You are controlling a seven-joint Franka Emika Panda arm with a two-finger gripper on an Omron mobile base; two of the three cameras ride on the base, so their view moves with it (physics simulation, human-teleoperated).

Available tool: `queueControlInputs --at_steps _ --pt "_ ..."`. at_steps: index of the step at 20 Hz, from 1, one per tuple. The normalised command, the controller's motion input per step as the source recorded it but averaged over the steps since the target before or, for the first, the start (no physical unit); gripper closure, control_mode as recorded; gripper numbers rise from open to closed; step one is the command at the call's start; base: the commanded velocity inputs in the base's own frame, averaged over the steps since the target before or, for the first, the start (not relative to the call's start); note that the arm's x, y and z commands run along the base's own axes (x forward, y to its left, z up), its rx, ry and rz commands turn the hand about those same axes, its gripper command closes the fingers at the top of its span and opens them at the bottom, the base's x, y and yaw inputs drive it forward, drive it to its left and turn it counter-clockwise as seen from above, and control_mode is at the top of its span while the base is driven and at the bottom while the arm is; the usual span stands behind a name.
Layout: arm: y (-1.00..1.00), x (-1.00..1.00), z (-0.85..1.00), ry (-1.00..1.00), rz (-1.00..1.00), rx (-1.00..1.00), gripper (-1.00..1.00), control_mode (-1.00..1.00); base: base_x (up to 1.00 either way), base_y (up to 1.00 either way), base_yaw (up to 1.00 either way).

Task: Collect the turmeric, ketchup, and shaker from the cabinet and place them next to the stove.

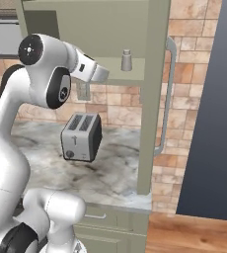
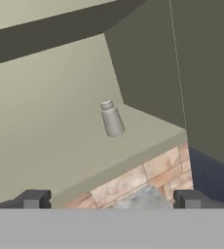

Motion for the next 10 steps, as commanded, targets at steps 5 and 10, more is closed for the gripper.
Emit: queueControlInputs --at_steps 5,10 --pt "0.01 0.27 0.20 0.00 0.01 -0.08 -1.00 -1.00 0.00 0.00 0.00" --pt "-0.01 0.16 0.05 0.00 0.00 -0.14 -1.00 -1.00 0.00 0.00 0.00"
